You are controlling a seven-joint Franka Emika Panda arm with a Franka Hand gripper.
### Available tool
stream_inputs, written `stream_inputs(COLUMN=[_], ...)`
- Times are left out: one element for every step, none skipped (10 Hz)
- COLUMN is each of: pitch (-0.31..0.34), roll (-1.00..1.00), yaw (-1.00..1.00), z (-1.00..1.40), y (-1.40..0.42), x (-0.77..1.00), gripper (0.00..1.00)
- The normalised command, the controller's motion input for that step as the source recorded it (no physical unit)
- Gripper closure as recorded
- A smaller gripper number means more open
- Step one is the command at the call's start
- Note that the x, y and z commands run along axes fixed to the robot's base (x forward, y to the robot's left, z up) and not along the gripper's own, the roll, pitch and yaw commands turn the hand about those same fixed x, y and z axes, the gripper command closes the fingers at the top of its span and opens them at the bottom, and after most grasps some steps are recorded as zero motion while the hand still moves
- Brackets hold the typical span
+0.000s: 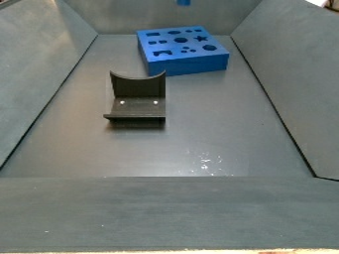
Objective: Pick up the round object. Move up. Move to above the board. Insert the round object.
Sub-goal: Insert the round object.
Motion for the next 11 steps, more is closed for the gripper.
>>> stream_inputs(pitch=[-0.423, -0.446, -0.440, -0.343, 0.071, -0.034, -0.060, -0.114, 0.000, 0.009, 0.000], roll=[-0.03, -0.05, -0.06, -0.09, 0.00, 0.00, 0.00, -0.07, 0.00, 0.23, 0.03], yaw=[-0.20, -0.25, -0.26, -0.14, 0.00, 0.00, -0.30, -0.16, 0.00, -0.24, -0.05], z=[-0.88, -0.86, -0.85, -0.65, 0.00, -0.20, -0.19, 0.00, -0.05, -0.22, -0.01], y=[-0.22, -0.27, -0.25, 0.00, 0.00, 0.06, 0.22, 0.07, 0.00, 0.11, 0.00], x=[0.27, 0.29, 0.33, 0.23, 0.03, -0.19, -0.73, -0.25, -0.01, -0.56, -0.08], gripper=[1.00, 1.00, 1.00, 1.00, 1.00, 1.00, 1.00, 1.00, 1.00, 1.00, 1.00])
